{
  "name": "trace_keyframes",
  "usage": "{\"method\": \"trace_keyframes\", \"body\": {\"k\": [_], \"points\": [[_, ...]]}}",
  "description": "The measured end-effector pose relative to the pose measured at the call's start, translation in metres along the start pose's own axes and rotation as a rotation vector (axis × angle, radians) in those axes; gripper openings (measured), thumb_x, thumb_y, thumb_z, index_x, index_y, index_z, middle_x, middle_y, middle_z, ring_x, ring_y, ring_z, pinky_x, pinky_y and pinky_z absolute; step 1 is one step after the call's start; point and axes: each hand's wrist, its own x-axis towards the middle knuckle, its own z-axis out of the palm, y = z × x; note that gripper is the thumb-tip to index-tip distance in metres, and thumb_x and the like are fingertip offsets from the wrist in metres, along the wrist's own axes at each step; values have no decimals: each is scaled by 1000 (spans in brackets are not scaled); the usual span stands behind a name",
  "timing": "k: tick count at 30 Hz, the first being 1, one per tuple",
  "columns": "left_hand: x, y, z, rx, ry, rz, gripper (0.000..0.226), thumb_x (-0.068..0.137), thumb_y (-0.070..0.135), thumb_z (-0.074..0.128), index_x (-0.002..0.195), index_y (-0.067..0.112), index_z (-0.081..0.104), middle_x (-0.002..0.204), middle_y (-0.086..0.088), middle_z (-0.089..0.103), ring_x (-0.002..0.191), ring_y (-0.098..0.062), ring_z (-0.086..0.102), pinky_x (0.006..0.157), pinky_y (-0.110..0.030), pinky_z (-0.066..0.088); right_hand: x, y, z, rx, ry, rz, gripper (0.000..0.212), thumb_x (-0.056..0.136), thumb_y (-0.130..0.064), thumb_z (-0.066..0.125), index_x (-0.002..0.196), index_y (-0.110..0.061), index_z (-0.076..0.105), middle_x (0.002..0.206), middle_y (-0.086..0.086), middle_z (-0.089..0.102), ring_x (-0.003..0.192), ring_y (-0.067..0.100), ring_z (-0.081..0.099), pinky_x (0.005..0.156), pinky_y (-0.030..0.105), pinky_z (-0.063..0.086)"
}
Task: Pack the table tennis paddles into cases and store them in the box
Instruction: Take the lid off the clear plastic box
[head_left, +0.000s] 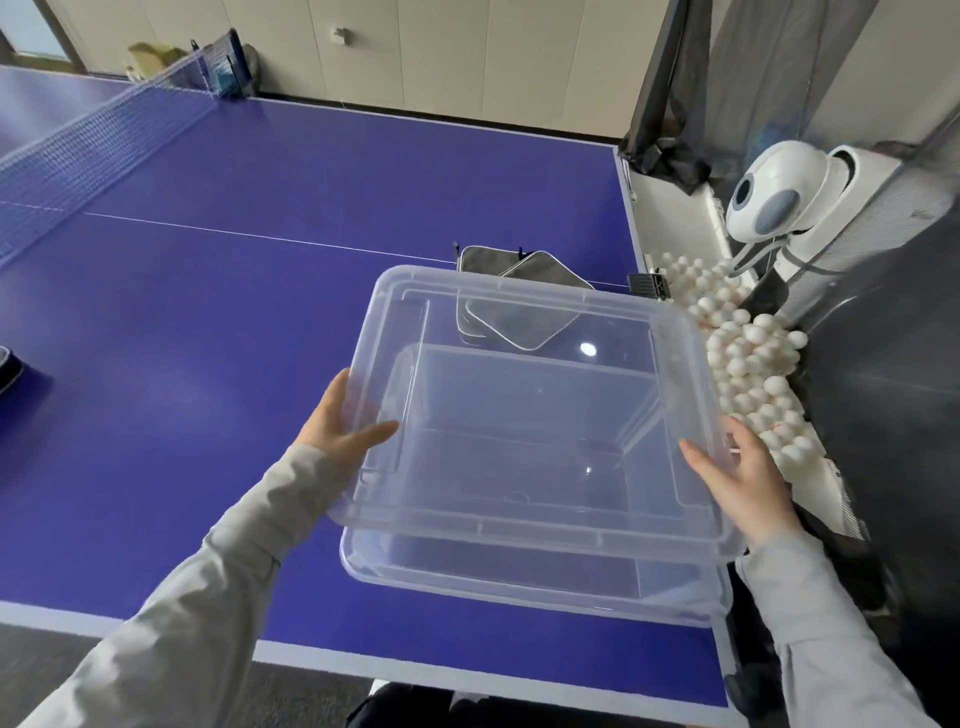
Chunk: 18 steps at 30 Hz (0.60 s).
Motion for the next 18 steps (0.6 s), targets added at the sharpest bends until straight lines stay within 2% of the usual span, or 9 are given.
{"method": "trace_keyframes", "body": {"k": [2, 3, 5, 8, 12, 15, 18], "points": [[9, 12, -9, -11, 24, -45, 65, 64, 29, 72, 123, 27, 46, 84, -5, 60, 58, -17, 61, 55, -28, 51, 12, -15, 8, 61, -11, 0, 58, 84, -28, 68, 135, -14, 44, 134, 6, 52, 122, 22, 48, 106, 37, 37], [14, 16, -14, 14, 51, -63, 63, 64, 28, 75, 121, 31, 47, 80, -5, 59, 50, -17, 57, 45, -25, 47, 17, -23, 13, 69, -9, -2, 57, 84, -28, 69, 134, -15, 44, 132, 6, 54, 121, 24, 50, 106, 41, 38], [27, 20, -29, 42, 104, -69, 63, 72, 19, 78, 125, 30, 47, 79, -5, 58, 44, -17, 52, 36, -21, 40, 29, -38, 26, 64, 1, -3, 57, 83, -29, 69, 133, -15, 45, 131, 8, 55, 121, 27, 50, 106, 44, 38], [50, 25, -54, 19, 192, -67, 59, 76, 6, 75, 126, 22, 49, 74, -4, 56, 34, -10, 48, 33, -17, 37, 45, -64, 50, 57, 30, -6, 60, 81, -31, 71, 132, -12, 47, 124, 9, 58, 117, 28, 53, 104, 43, 40], [86, 26, -94, 13, 289, -115, 54, 72, 5, 77, 120, 7, 53, 71, -3, 54, 29, -4, 46, 31, -13, 35, 61, -105, 89, 45, 116, -3, 56, 75, -37, 76, 120, -10, 55, 94, 3, 61, 92, 24, 58, 84, 32, 44], [119, 21, -134, 71, 318, -126, 47, 68, 12, 81, 109, 9, 58, 70, 0, 55, 28, -4, 47, 31, -14, 37, 75, -139, 127, 45, 126, -4, 49, 72, -39, 77, 107, -10, 60, 87, 3, 65, 85, 24, 60, 73, 26, 40], [157, 8, -182, 116, 324, -121, 45, 65, 20, 83, 103, 16, 59, 71, 4, 59, 30, -5, 51, 31, -16, 38, 89, -173, 171, 66, 101, -4, 47, 71, -38, 78, 106, -12, 60, 92, 4, 67, 88, 24, 63, 74, 27, 44]]}}
